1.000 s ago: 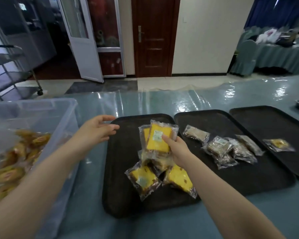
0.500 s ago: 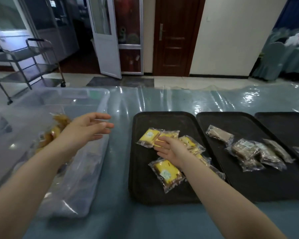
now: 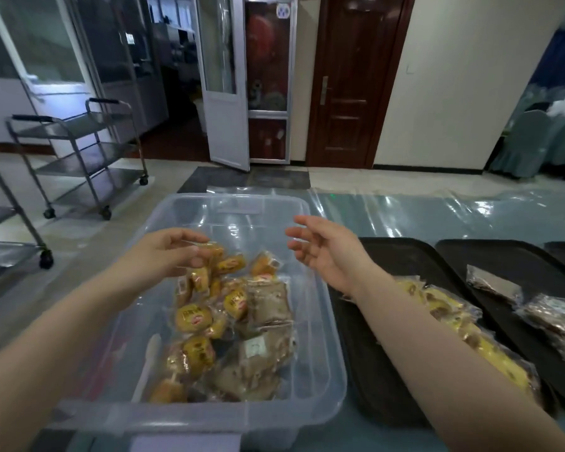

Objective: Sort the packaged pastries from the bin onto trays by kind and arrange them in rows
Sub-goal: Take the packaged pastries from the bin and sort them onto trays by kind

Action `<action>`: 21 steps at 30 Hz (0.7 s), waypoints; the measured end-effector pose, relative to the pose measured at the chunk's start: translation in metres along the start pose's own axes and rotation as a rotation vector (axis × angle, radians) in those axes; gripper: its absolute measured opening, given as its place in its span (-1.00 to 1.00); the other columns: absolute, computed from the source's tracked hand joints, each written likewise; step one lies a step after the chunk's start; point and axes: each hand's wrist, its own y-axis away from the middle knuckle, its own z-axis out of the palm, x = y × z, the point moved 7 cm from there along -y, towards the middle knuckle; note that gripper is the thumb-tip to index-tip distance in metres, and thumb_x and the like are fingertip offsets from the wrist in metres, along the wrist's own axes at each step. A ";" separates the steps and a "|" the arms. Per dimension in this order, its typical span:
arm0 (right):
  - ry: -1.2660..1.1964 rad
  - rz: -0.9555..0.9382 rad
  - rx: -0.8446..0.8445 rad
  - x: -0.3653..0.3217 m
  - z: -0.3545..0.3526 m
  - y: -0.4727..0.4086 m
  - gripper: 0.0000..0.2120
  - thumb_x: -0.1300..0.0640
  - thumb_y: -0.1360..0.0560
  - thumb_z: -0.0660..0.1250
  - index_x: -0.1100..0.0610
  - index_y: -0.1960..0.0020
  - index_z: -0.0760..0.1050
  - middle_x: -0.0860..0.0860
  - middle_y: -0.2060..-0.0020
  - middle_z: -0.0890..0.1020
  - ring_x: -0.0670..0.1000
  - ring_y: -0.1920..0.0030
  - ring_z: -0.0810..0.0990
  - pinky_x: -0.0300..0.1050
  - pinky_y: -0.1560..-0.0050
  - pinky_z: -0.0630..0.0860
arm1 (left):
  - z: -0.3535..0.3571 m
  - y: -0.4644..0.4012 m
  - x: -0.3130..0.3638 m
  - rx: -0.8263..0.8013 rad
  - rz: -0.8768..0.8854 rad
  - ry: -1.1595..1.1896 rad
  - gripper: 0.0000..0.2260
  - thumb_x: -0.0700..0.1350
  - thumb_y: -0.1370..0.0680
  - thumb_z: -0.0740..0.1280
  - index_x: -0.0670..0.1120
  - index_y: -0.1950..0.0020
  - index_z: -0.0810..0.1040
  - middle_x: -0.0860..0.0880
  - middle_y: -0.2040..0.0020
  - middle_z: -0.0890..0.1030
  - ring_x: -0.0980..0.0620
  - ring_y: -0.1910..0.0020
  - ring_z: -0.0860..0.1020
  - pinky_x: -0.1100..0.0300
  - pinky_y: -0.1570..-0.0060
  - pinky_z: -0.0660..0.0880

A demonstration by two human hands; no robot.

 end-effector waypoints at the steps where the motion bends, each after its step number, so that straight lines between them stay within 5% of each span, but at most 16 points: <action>1: 0.049 0.004 -0.029 0.004 0.016 -0.003 -0.84 0.15 -0.58 0.27 0.17 -0.11 0.54 0.08 0.15 0.71 0.01 0.21 0.68 -0.14 0.21 0.59 | -0.009 -0.003 -0.007 0.001 -0.009 -0.014 -0.86 -0.20 -0.57 0.26 -0.05 -0.09 0.54 -0.01 0.06 0.69 0.07 0.12 0.63 0.22 0.13 0.48; 6: 0.365 0.137 -0.037 0.045 0.066 -0.031 -0.89 0.19 -0.59 0.25 0.12 -0.06 0.53 0.06 0.13 0.67 0.01 0.19 0.65 0.00 -0.03 0.58 | -0.033 -0.024 -0.044 0.004 -0.015 -0.155 -0.88 -0.10 -0.53 0.34 0.09 -0.03 0.53 0.01 0.04 0.67 0.08 0.04 0.62 0.15 0.03 0.46; 9: 0.633 0.194 -0.006 0.062 0.073 -0.055 -0.86 0.19 -0.58 0.27 0.15 -0.12 0.51 0.09 0.12 0.63 0.03 0.17 0.60 -0.12 0.16 0.57 | -0.036 -0.033 -0.063 0.004 -0.032 -0.249 -0.84 -0.13 -0.53 0.34 0.10 -0.06 0.49 0.01 -0.02 0.62 0.05 -0.03 0.57 0.11 -0.05 0.46; 12: 1.260 0.102 -0.048 0.076 0.071 -0.080 -0.74 0.16 -0.53 0.31 0.20 -0.19 0.52 0.16 -0.05 0.63 0.11 -0.01 0.59 -0.10 0.05 0.49 | -0.030 -0.037 -0.070 -0.026 0.007 -0.361 -0.83 -0.10 -0.54 0.32 0.12 -0.09 0.47 0.14 0.05 0.58 0.20 0.06 0.54 0.29 0.16 0.41; 14: 1.717 0.099 -0.209 0.101 0.069 -0.086 -0.61 0.10 -0.50 0.36 0.20 -0.29 0.46 0.15 -0.20 0.56 0.15 -0.16 0.53 -0.10 -0.09 0.47 | -0.022 -0.037 -0.074 -0.071 0.020 -0.456 -0.81 -0.11 -0.54 0.31 0.15 -0.09 0.44 0.22 0.11 0.54 0.28 0.13 0.51 0.35 0.24 0.38; 16: 1.929 0.227 -0.365 0.138 0.057 -0.085 -0.32 0.05 -0.41 0.47 0.12 -0.44 0.29 0.15 -0.31 0.48 0.19 -0.24 0.49 -0.02 -0.17 0.47 | -0.015 -0.038 -0.077 -0.119 0.029 -0.543 -0.81 -0.12 -0.53 0.31 0.16 -0.05 0.43 0.18 0.09 0.57 0.22 0.12 0.54 0.28 0.21 0.43; 19: 2.091 0.545 -0.592 0.197 0.033 -0.071 0.23 -0.11 -0.24 0.58 -0.13 -0.53 -0.30 0.15 -0.55 -0.10 0.34 -0.48 0.07 0.34 -0.34 0.29 | -0.011 -0.040 -0.080 -0.148 0.031 -0.637 -0.76 -0.10 -0.53 0.30 0.06 -0.18 0.45 0.06 -0.03 0.59 0.05 0.03 0.55 0.14 0.06 0.48; 21: 2.172 0.623 -0.661 0.225 0.020 -0.059 0.29 -0.09 -0.24 0.58 -0.23 -0.45 -0.45 0.12 -0.41 -0.47 0.35 -0.47 -0.29 0.56 -0.30 0.09 | -0.011 -0.041 -0.082 -0.158 0.036 -0.661 -0.72 -0.08 -0.53 0.30 0.05 -0.24 0.44 0.04 -0.06 0.58 0.04 -0.01 0.55 0.13 0.02 0.48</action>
